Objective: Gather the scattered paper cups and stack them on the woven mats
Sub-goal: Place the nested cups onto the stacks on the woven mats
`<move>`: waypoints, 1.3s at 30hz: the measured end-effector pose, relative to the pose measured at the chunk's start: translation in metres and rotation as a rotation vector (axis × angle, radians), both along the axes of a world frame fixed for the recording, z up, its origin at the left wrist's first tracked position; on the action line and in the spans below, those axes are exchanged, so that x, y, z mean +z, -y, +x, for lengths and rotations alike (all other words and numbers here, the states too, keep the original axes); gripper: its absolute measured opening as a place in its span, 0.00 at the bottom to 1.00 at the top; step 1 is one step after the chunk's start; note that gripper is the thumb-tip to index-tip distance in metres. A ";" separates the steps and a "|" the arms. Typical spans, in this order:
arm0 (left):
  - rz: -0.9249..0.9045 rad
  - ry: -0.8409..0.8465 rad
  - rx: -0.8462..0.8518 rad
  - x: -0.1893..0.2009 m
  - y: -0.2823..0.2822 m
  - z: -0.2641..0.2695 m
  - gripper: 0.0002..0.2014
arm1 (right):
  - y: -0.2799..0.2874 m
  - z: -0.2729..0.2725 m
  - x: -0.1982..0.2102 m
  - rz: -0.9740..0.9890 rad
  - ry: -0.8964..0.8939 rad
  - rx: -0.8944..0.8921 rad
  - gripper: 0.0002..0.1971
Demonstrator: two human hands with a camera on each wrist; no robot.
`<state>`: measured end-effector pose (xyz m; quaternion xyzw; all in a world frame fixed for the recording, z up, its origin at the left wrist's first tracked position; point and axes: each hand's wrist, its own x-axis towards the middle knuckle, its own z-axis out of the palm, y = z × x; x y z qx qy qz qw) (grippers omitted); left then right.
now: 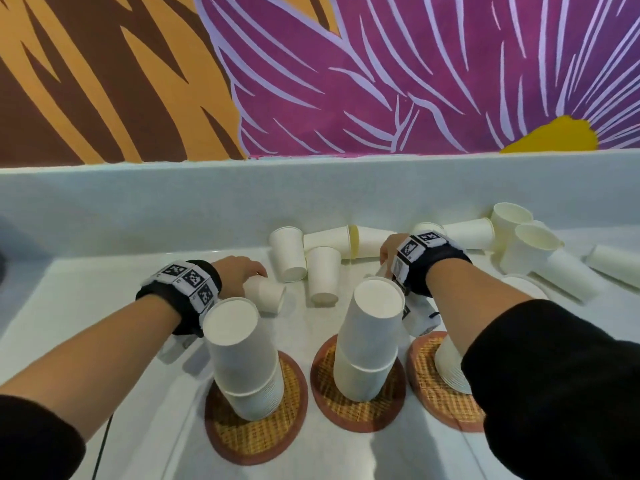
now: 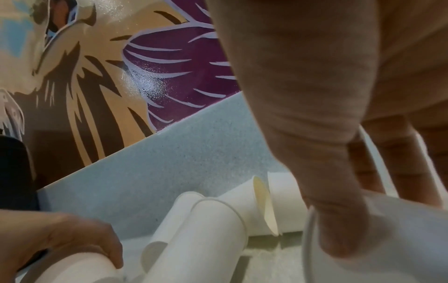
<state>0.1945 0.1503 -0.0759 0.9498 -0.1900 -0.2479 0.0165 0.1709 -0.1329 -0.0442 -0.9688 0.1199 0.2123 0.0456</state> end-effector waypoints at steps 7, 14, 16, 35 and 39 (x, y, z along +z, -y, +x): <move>-0.313 0.045 0.168 0.043 -0.010 0.001 0.36 | 0.012 0.006 0.049 0.095 0.244 -0.013 0.14; -0.618 0.069 0.188 0.119 -0.006 -0.027 0.34 | -0.009 -0.029 0.111 0.696 0.554 -0.211 0.17; -0.701 0.105 0.213 0.137 -0.005 -0.039 0.29 | -0.020 -0.038 0.118 0.810 0.531 -0.198 0.17; -1.579 0.270 0.866 0.174 -0.004 -0.093 0.32 | -0.086 -0.087 0.120 1.198 0.529 -0.149 0.18; -1.719 0.101 0.954 0.162 -0.002 -0.100 0.33 | -0.093 -0.099 0.128 1.243 0.600 -0.131 0.16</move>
